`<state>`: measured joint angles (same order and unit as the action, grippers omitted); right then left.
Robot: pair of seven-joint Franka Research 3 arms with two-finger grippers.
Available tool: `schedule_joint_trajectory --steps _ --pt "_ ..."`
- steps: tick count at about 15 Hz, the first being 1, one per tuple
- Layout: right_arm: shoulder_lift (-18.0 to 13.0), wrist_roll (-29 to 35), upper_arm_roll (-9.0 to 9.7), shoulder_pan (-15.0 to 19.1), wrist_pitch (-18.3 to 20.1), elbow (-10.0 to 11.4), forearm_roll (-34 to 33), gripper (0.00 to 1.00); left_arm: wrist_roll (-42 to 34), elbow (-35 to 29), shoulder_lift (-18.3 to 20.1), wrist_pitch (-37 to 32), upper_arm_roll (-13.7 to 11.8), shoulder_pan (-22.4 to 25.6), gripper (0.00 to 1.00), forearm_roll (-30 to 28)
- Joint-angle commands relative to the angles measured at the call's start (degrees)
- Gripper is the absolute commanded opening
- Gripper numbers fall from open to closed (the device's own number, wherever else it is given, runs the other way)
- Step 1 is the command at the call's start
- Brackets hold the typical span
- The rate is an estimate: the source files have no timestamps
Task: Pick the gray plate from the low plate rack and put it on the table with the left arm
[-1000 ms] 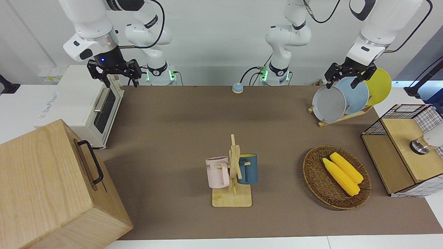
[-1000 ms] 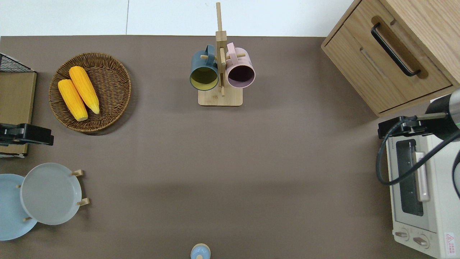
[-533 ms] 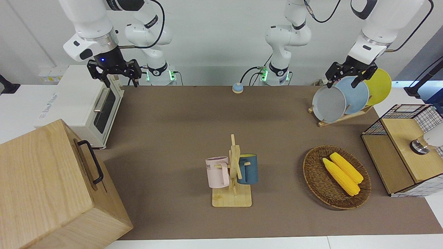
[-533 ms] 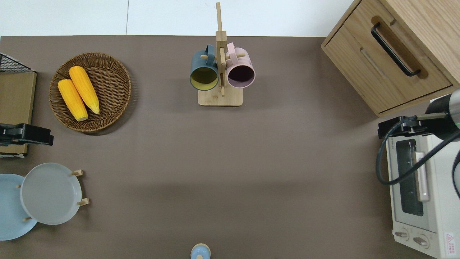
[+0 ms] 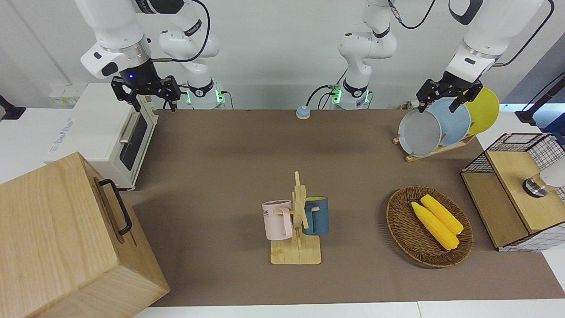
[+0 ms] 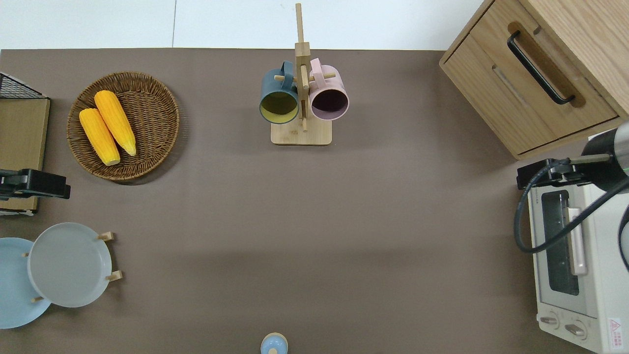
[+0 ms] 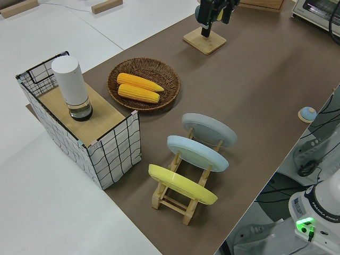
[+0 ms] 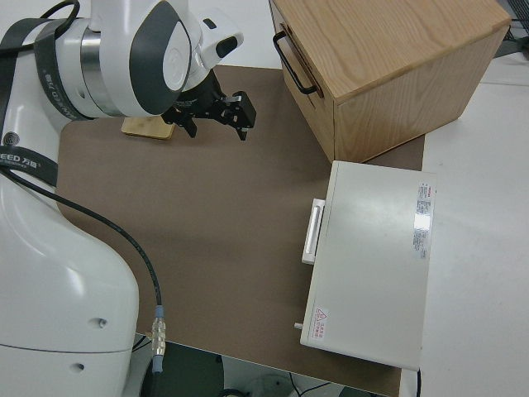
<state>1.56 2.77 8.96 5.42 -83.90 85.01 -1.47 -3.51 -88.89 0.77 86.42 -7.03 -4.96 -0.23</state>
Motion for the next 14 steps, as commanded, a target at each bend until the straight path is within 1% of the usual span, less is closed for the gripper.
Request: schedule_joint_trajectory --steps 1,3,4,6,9,11,14 --pt "0.02 0.22 -0.34 -0.41 0.05 -0.37 0.15 0.983 -0.71 -0.67 0.46 0.42 -0.09 0.83 1.0 -0.03" --pt "0.02 0.22 -0.34 -0.41 0.05 -0.37 0.15 0.983 -0.35 -0.76 0.46 -0.2 -1.05 1.36 1.0 -0.12" --pt "0.02 0.22 -0.34 -0.41 0.14 -0.37 0.15 0.983 -0.61 -0.85 0.55 -0.37 -1.05 1.71 1.0 -0.04" --pt "0.02 0.22 -0.34 -0.41 0.05 -0.37 0.15 0.983 -0.88 -0.85 0.47 -0.46 -1.05 3.9 1.0 -0.03" --pt "0.02 0.22 -0.34 -0.41 0.05 -0.37 0.15 0.983 -5.08 -1.37 0.55 -0.55 -1.06 7.85 1.0 0.05" --pt "0.02 0.22 -0.34 -0.41 0.05 -0.37 0.15 0.983 -5.98 -1.9 0.73 -0.64 -1.05 10.05 1.0 0.05" --pt "0.02 0.22 -0.34 -0.41 0.05 -0.37 0.15 0.983 -6.07 -2.87 0.82 -0.64 -1.05 10.59 1.0 0.4"
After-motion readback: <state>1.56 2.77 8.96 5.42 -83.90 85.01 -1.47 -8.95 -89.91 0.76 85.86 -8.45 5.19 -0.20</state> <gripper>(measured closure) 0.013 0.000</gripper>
